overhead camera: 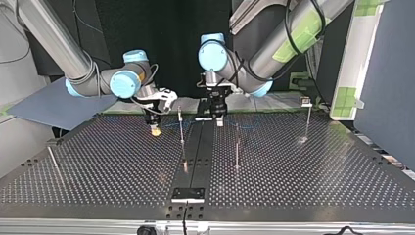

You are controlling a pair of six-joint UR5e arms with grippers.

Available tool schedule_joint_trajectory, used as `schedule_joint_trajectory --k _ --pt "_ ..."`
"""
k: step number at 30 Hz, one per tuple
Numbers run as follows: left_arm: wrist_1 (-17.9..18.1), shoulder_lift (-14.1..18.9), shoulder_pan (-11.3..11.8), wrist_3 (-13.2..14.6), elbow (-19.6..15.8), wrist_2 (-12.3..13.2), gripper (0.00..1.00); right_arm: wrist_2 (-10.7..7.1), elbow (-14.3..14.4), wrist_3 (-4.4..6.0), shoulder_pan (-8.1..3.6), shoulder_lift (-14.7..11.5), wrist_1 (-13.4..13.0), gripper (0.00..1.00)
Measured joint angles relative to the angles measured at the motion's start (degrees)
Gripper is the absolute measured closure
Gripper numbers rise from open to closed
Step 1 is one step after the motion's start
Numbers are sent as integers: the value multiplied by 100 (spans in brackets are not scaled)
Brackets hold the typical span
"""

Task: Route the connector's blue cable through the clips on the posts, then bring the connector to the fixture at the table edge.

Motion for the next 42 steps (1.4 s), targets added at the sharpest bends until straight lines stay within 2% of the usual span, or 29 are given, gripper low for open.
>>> schedule_joint_trajectory --k 6,16,30,42 --pt "73 -267 -128 11 -8 13 100 63 204 -59 41 -132 -53 100" --pt "238 -662 -324 -61 -43 1 100 115 603 -47 51 -499 -297 100" --pt "475 -707 -396 -121 -298 -22 100 155 1300 -50 102 -590 -620 100" --pt "545 -710 -481 -160 -404 -17 100 195 1545 -58 157 -655 -711 100"
